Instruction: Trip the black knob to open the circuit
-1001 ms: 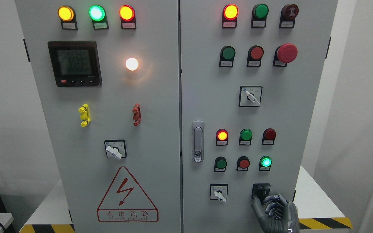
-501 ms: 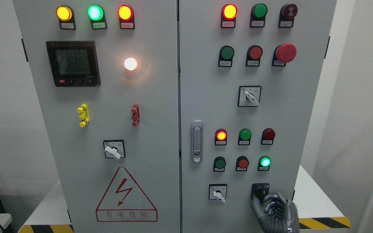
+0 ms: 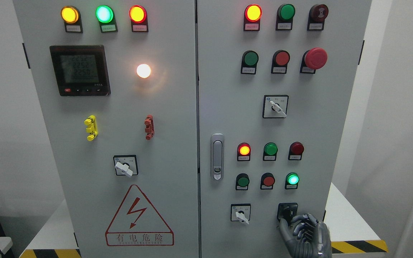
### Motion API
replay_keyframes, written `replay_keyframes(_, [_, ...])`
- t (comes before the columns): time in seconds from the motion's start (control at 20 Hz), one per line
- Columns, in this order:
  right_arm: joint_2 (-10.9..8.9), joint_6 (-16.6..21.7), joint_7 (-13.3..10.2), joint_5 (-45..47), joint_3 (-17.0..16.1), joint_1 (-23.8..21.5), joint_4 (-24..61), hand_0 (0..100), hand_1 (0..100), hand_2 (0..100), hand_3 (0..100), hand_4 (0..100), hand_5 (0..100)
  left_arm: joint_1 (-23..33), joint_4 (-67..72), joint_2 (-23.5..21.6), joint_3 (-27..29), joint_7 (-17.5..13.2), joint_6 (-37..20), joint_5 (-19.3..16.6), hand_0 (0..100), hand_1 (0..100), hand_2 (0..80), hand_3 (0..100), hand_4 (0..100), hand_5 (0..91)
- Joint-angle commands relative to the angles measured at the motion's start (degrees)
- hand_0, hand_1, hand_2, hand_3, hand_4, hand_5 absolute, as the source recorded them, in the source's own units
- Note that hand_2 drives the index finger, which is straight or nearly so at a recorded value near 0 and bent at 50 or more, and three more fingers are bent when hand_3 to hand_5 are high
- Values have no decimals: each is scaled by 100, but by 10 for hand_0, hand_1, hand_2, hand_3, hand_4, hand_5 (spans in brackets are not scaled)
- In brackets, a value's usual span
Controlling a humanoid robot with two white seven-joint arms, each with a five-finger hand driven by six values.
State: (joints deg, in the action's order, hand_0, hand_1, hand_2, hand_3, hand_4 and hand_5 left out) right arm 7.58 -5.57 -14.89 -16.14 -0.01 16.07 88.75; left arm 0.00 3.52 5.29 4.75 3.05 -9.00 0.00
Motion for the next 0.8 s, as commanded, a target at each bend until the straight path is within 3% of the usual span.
replay_keyframes(0.0, [-2,-6,3,-47,72,1,-33,389,876,522,889,946,986,-44,0,-2,0,2,3,-185,120,389,0,0,0,0])
replay_keyframes(0.75, [-10,-15,3,-143,72,-7,-42,381,877,508,881,935,985,-44,0,-2,0,2,3,-185,120,389,0,0,0,0])
